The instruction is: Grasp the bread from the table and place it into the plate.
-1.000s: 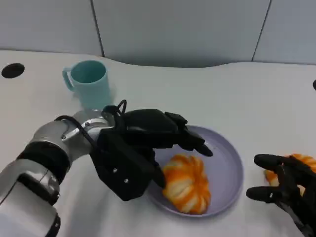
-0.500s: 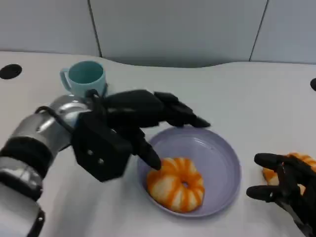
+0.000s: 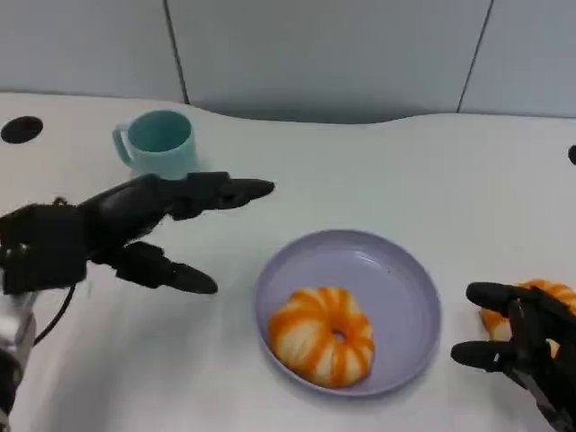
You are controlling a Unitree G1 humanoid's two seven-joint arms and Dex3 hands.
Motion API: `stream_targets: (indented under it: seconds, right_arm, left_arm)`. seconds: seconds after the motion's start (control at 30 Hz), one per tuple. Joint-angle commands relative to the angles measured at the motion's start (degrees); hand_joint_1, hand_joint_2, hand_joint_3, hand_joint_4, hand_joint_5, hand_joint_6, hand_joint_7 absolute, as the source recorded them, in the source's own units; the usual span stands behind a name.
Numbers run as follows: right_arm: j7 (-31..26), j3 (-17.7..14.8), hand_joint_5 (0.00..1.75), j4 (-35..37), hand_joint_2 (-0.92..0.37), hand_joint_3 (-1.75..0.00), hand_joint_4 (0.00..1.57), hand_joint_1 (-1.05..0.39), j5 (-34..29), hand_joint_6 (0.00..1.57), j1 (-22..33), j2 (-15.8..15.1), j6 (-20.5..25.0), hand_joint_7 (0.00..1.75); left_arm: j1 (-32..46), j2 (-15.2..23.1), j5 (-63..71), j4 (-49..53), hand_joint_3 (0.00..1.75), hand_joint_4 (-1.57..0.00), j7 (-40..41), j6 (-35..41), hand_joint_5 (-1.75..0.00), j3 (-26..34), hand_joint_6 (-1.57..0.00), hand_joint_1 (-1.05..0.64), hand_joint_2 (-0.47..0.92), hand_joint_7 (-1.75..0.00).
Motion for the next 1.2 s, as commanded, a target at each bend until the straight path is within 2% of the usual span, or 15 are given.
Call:
stream_targets:
  seconds: [0.03, 0.1, 0.13, 0.17, 0.23, 0.27, 0.3, 0.33, 0.43, 0.47, 0.6, 0.7, 0.77, 1.0, 1.2]
  right_arm:
    - [0.3, -0.7, 1.05, -0.7, -0.92, -0.42, 0.50, -0.34, 0.5, 0.45, 0.6, -0.7, -0.7, 0.83]
    - [0.5, -0.8, 1.05, -0.7, -0.92, -0.42, 0.50, -0.34, 0.7, 0.45, 0.7, -0.8, -0.7, 0.83]
    - [0.6, -0.9, 1.05, -0.7, -0.92, -0.42, 0.50, -0.35, 0.8, 0.45, 0.6, -0.8, -0.7, 0.83]
    - [0.6, -1.0, 1.05, -0.7, -0.92, -0.42, 0.50, -0.35, 0.8, 0.45, 0.6, -0.7, -0.7, 0.83]
    - [0.6, -1.0, 1.05, -0.6, -0.92, -0.42, 0.50, -0.35, 0.9, 0.45, 0.5, -0.7, -0.8, 0.83]
    - [0.6, -1.0, 1.05, -0.6, -0.92, -0.42, 0.50, -0.35, 0.9, 0.45, 0.5, -0.7, -0.8, 0.83]
    - [0.6, -1.0, 1.05, -0.6, -0.92, -0.42, 0.50, -0.35, 0.9, 0.45, 0.5, -0.8, -0.8, 0.83]
    - [0.5, -1.0, 1.05, -0.6, -0.92, -0.42, 0.50, -0.35, 0.8, 0.45, 0.5, -0.9, -0.7, 0.83]
    - [0.4, -0.8, 1.05, -0.9, -0.92, -0.42, 0.50, -0.35, 0.6, 0.45, 0.8, -0.7, -0.9, 0.83]
    - [0.3, -0.8, 1.05, -1.0, -0.92, -0.42, 0.50, -0.35, 0.6, 0.45, 0.8, -0.7, -1.0, 0.83]
    - [0.5, -0.7, 1.05, -0.9, -0.92, -0.42, 0.50, -0.35, 0.7, 0.45, 0.7, -0.9, -0.9, 0.83]
    - [0.4, -0.6, 1.05, -1.0, -0.92, -0.42, 0.49, -0.35, 0.4, 0.45, 0.6, -1.0, -0.8, 0.83]
    - [0.5, -0.7, 1.06, -1.0, -0.92, -0.43, 0.49, -0.34, 0.6, 0.45, 0.7, -1.0, -0.8, 0.82]
    - [0.4, -1.0, 1.07, -0.9, -0.92, -0.42, 0.49, -0.35, 0.6, 0.45, 0.4, -1.2, -0.6, 0.81]
    - [0.6, -1.5, 1.07, 0.0, -0.92, -0.42, 0.49, -0.34, 0.9, 0.46, -0.2, -1.6, -0.7, 0.81]
  left_arm:
    - [8.2, 0.5, -2.5, -6.2, 0.06, -0.31, 4.5, 11.4, -0.61, 4.9, -0.50, -0.75, 0.92, -0.05]
    - [11.2, 0.8, -3.0, -9.8, 0.06, -0.33, 6.0, 17.1, -0.70, 6.2, -0.53, -0.77, 0.92, -0.04]
    - [12.8, 1.2, -3.3, -11.4, 0.04, -0.34, 6.2, 20.1, -0.95, 6.8, -0.62, -0.73, 0.92, -0.06]
    - [14.4, 1.6, -3.4, -13.1, 0.04, -0.34, 6.7, 23.4, -1.09, 7.4, -0.67, -0.71, 0.92, -0.07]
    - [17.3, 2.6, -3.6, -17.1, 0.02, -0.41, 8.2, 32.1, -1.33, 8.3, -0.84, -0.63, 0.90, -0.16]
    - [18.4, 3.1, -3.3, -19.1, 0.01, -0.41, 8.9, 36.4, -1.41, 8.4, -0.85, -0.61, 0.90, -0.26]
    - [19.4, 3.9, -2.5, -21.0, 0.00, -0.43, 9.4, 40.1, -1.51, 8.2, -0.78, -0.60, 0.90, -0.55]
    - [20.0, 4.5, -1.7, -22.6, 0.00, -0.45, 9.7, 42.7, -1.65, 8.0, -0.64, -0.58, 0.90, -1.02]
    - [22.3, 6.0, 0.0, -26.6, 0.00, -0.56, 9.5, 48.0, -1.74, 7.1, -0.50, -0.47, 0.90, -1.57]
    - [22.7, 6.2, 0.3, -27.4, 0.00, -0.59, 9.5, 48.9, -1.74, 7.1, -0.48, -0.45, 0.90, -1.65]
    - [27.5, 6.7, 6.4, -30.5, 0.00, -0.69, 13.2, 46.3, -1.75, 4.7, -0.51, -0.31, 0.88, -1.74]
    - [29.6, 6.8, 10.8, -31.6, 0.01, -0.74, 15.9, 42.7, -1.75, 3.0, -0.54, -0.36, 0.89, -1.75]
    - [30.2, 5.9, 11.9, -32.0, 0.03, -0.67, 17.1, 43.5, -1.75, 2.5, -0.53, -0.41, 0.91, -1.75]
    - [29.8, 4.0, 11.3, -29.9, 0.01, -0.74, 18.2, 41.5, -1.75, 2.9, -0.57, -0.41, 0.89, -1.75]
    - [28.5, 3.2, 10.7, -27.7, 0.01, -0.72, 17.7, 38.3, -1.75, 3.1, -0.54, -0.43, 0.89, -1.75]
